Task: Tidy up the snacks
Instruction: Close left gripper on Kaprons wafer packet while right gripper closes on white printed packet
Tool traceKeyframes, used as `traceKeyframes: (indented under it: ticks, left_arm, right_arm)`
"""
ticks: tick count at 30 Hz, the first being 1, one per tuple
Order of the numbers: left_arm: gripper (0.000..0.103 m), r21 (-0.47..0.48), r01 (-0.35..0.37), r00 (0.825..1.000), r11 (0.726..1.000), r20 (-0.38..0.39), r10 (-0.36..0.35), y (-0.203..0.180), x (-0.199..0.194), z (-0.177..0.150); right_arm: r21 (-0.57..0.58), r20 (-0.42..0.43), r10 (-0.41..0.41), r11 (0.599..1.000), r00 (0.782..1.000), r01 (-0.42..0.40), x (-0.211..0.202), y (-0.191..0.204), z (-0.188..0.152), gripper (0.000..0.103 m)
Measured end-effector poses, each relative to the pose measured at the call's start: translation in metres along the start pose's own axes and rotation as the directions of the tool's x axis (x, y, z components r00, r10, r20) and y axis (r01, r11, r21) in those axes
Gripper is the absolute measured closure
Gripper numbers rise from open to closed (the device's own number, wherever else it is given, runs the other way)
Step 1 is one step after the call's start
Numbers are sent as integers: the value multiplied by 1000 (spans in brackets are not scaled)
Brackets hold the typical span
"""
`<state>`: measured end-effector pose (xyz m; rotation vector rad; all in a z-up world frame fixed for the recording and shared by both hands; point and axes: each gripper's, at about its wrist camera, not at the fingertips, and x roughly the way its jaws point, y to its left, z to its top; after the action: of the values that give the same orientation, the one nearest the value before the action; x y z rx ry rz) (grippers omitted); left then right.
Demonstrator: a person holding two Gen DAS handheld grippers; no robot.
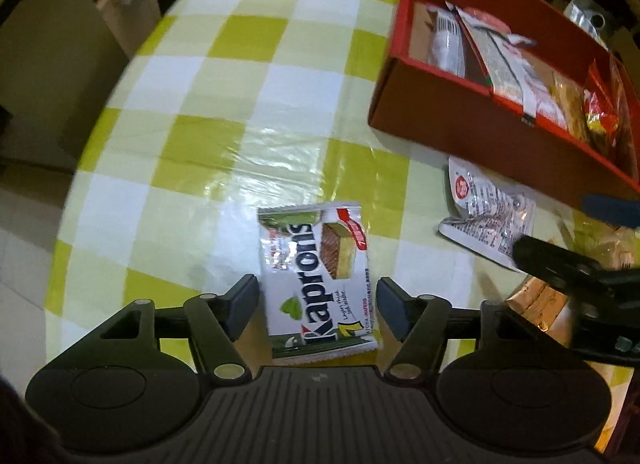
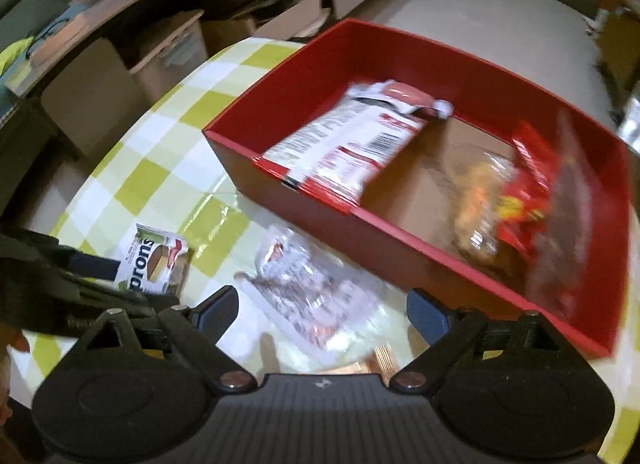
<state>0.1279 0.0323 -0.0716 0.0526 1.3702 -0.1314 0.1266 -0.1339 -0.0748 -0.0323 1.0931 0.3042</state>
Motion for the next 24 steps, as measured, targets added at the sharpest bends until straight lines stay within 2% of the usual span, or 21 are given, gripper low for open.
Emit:
traceKeyframes:
  ticks: [2, 4, 8, 10, 12, 13, 15, 16, 17, 19, 20, 24]
  left_arm:
    - [23, -11, -1, 1000, 1000, -11, 1, -2, 9, 7]
    - [25, -9, -35, 999, 999, -2, 35, -2, 10, 10]
    - [26, 16, -26, 1000, 1000, -7, 26, 0, 11, 13]
    - [30, 34, -28, 1000, 999, -6, 28, 2, 10, 11]
    - [28, 31, -17, 1000, 999, -13, 18, 8, 10, 10]
    - [28, 29, -12, 1000, 999, -15, 13, 11, 10, 10]
    - [29, 34, -2, 1000, 999, -19, 3, 16, 8, 8]
    - [29, 37, -1, 1000, 999, -23, 2, 19, 7, 8]
    - [28, 36, -1, 1000, 999, -26, 2, 26, 11, 8]
    - [28, 24, 2, 1000, 1000, -24, -1, 31, 12, 6]
    - [29, 16, 3, 1000, 1000, -23, -2, 32, 12, 6]
    - [28, 11, 2, 1000, 1000, -24, -1, 41, 10, 2]
  right_arm:
    - [-16, -13, 34, 999, 999, -35, 11, 2, 6, 5]
    - [-41, 1, 21, 999, 1000, -21, 16, 5, 8, 4]
    - [-35, -10, 49, 998, 999, -50, 18, 5, 6, 3]
    - [74, -72, 173, 983, 982, -168, 25, -1, -1, 4]
    - [34, -99, 207, 978, 973, -205, 22, 7, -11, 3]
    - [41, -118, 252, 968, 961, -249, 20, 8, -15, 3]
    - [92, -147, 395, 918, 907, -385, 15, 10, -23, 5]
    - [74, -140, 413, 911, 900, -407, 9, 12, -24, 5]
    - [42, -125, 381, 924, 916, -379, 2, 15, -23, 5]
    - [-36, -79, 265, 963, 961, -268, -5, 19, -15, 5]
    - [-75, -56, 218, 972, 974, -222, -6, 21, -9, 5]
    - [-142, -43, 185, 972, 982, -190, 12, 23, 12, 5]
